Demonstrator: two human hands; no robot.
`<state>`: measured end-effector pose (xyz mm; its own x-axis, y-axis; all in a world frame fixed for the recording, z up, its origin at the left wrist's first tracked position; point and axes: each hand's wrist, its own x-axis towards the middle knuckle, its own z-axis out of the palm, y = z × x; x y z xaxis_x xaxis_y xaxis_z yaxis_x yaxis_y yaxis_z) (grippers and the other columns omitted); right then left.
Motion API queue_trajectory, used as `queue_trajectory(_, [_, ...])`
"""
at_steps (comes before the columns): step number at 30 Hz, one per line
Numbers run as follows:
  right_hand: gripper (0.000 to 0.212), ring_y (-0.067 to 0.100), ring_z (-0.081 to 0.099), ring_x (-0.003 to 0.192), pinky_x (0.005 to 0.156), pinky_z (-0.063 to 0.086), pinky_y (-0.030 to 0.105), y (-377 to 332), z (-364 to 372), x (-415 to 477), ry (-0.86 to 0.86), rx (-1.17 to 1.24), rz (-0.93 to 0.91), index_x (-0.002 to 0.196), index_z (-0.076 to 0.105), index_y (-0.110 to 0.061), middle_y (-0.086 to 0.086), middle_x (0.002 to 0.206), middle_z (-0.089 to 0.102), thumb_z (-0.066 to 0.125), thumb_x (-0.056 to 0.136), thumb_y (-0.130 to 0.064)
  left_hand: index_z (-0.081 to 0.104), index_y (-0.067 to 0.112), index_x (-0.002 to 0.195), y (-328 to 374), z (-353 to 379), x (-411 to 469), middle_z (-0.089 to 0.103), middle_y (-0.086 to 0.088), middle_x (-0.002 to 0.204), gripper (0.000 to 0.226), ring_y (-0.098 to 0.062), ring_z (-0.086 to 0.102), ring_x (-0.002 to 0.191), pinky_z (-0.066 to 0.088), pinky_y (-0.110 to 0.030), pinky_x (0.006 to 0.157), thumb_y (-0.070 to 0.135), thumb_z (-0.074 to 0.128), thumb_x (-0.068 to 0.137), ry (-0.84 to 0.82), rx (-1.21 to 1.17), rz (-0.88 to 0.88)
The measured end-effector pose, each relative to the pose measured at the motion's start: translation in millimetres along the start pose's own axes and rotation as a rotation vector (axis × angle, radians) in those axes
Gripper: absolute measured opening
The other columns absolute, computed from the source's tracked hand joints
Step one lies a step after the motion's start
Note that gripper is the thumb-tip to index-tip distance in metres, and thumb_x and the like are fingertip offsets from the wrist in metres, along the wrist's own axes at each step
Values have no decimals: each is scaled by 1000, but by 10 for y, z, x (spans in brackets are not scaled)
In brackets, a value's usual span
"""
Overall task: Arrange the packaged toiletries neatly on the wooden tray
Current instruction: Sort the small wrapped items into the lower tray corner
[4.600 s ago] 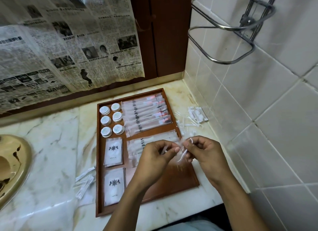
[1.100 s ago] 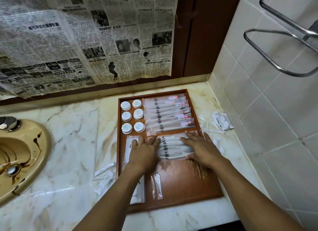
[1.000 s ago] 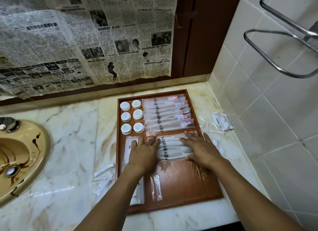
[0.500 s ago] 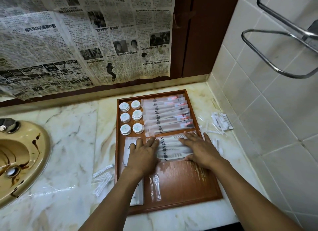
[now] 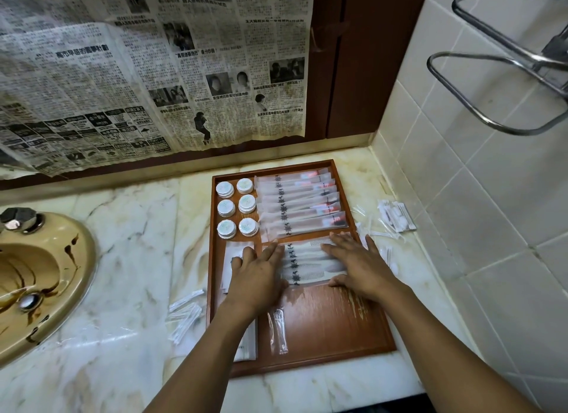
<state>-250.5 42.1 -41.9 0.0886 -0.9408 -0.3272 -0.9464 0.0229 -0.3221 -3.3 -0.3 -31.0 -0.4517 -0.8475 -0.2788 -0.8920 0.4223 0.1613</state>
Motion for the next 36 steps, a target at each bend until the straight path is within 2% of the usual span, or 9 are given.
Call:
queue_trajectory(5, [66,10,14,153,125,1,46,16,65,-168,222,212,32,151,39,-37,-11,163,26,68,92,-43,27,33,158,64,-34,-166,33,8,162,63,-27,32,135,30,-49,107,47,49,101,66,-222,-98])
queue_trajectory(9, [43,19,50,133,116,34,43,-78,199,-346,487,407,71,130,65,-24,-3,139,59,75,88,-22,44,35,147,187,45,-389,49,6,149,45,-25,38,133,34,-49,107,40,48,103,130,-331,-191])
queue_trajectory(12, [33,16,60,114,104,46,34,-199,330,-478,569,456,68,114,74,-20,-4,118,69,77,83,-8,66,26,129,59,84,-484,66,-1,130,33,-29,55,119,44,-46,95,26,60,97,310,-411,-324])
queue_trajectory(20, [30,11,60,108,100,45,27,-402,421,-618,511,444,15,112,74,-23,-9,111,69,76,84,-13,71,24,117,-473,-30,-530,69,-2,116,23,-28,63,109,50,-49,94,22,64,95,433,-537,-450])
queue_trajectory(25, [30,4,58,111,98,41,12,-417,336,-686,513,550,76,116,73,-24,-13,115,66,74,88,-15,68,31,112,-205,-144,-616,62,14,109,14,5,58,98,41,-14,80,32,60,100,464,-905,-399])
queue_trajectory(27, [31,0,58,109,95,38,6,-390,299,-710,524,593,114,118,73,-25,-15,115,66,74,88,-13,66,35,108,-1,-186,-624,61,15,111,21,10,56,101,40,-17,81,35,45,107,394,-1112,-414])
queue_trajectory(30, [30,3,62,101,92,44,15,-302,281,-729,569,629,197,115,74,-23,-12,109,70,73,88,-9,66,25,110,320,-251,-584,64,4,113,40,-5,61,100,47,-20,71,26,27,110,274,-1343,-454])
queue_trajectory(33, [24,10,66,88,80,48,19,-118,299,-741,658,578,363,111,74,-18,-3,101,73,69,89,-9,65,19,108,579,-321,-558,60,9,97,40,-3,56,84,45,-10,57,26,26,110,245,-1388,-443])
queue_trajectory(36, [22,24,67,88,78,47,27,147,319,-779,725,522,520,107,75,-13,6,98,72,67,88,-5,64,25,102,713,-292,-555,56,6,89,40,-8,52,80,41,-22,67,41,29,109,168,-1323,-387])
